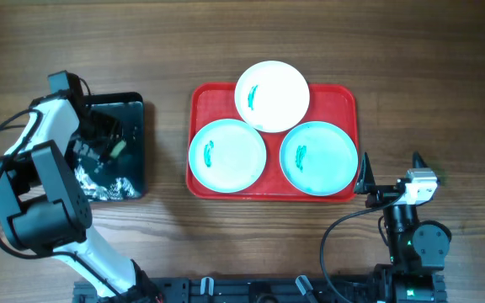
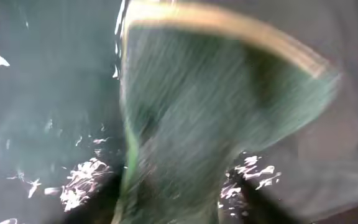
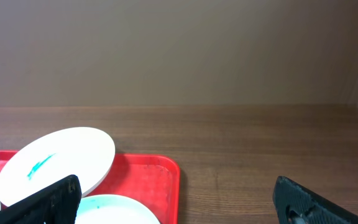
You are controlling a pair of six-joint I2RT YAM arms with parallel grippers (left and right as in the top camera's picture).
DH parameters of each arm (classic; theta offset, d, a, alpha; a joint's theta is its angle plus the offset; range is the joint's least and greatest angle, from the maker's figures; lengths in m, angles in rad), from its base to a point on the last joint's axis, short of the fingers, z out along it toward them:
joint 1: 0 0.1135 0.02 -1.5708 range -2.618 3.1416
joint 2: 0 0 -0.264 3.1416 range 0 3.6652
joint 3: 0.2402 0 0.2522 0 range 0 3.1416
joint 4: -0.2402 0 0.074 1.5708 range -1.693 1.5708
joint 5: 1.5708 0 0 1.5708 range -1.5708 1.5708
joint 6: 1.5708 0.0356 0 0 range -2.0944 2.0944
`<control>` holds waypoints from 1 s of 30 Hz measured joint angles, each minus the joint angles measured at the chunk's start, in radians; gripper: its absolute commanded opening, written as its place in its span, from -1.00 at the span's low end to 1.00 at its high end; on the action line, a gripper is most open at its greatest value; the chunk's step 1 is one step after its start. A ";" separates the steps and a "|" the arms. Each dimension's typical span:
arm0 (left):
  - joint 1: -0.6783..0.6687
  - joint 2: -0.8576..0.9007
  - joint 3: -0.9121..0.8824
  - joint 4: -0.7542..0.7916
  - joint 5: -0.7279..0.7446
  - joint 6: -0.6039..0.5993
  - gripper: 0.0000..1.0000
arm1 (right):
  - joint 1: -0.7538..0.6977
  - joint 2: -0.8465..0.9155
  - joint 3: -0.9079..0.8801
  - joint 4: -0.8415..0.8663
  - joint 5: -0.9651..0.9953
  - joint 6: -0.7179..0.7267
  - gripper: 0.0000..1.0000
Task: Clean dirty plates on tray and stack at the side
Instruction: 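Rub the sponge in the black tray's water with the left gripper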
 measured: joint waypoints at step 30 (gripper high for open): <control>0.000 0.000 0.001 -0.011 -0.064 0.000 -0.92 | 0.000 0.000 0.000 0.000 0.000 0.000 0.99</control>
